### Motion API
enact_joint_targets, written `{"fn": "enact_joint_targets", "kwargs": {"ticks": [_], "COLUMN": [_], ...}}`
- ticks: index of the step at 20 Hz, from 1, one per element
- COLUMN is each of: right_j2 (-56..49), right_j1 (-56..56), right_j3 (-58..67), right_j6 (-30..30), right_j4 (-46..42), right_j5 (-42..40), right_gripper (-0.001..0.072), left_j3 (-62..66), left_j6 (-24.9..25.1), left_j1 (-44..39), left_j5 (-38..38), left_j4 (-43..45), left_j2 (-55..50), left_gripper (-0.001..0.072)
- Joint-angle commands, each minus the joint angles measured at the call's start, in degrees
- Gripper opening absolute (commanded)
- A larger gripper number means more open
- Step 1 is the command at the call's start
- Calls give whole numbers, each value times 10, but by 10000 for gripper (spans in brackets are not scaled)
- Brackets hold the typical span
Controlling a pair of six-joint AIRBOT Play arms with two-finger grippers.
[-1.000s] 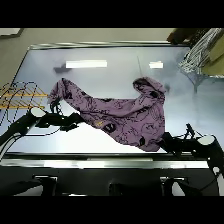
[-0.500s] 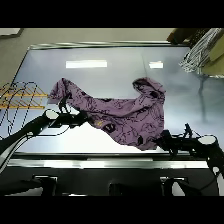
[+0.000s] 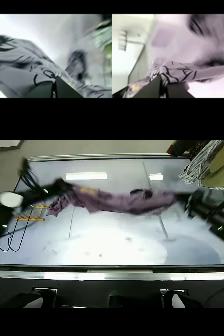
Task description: Fold the clothes and pants, and hang the long-sleeved shirts on hangers.
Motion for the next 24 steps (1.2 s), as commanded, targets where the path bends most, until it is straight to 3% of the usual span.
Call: {"fn": "enact_joint_targets", "kwargs": {"ticks": [1, 5, 7, 11, 14, 19, 21, 24], "right_j2": [1, 27, 61, 138, 150, 9, -87, -239], "right_j1": [0, 0, 0, 0, 0, 0, 0, 57], "right_j3": [259, 485, 541, 561, 561, 561, 559, 559], "right_j6": [-11, 76, 109, 189, 238, 240, 245, 250], "right_j4": [-34, -184, -245, -358, -407, -350, -317, -322], "right_j5": [-47, 7, 41, 81, 104, 182, 223, 224], "right_gripper": [35, 35, 35, 35, 35, 36, 36, 36], "left_j3": [157, 220, 220, 219, 219, 185, 166, 160], "left_j6": [10, 8, -36, -137, -167, -167, -165, -165], "left_j1": [46, 90, 113, 127, 127, 126, 108, 68], "left_j5": [-26, -52, -87, -187, -242, -299, -305, -290], "left_j4": [41, 64, 99, 221, 263, 225, 222, 222], "left_j2": [64, 164, 220, 305, 322, 238, 162, 17], "left_gripper": [24, 25, 25, 25, 25, 25, 25, 25]}}
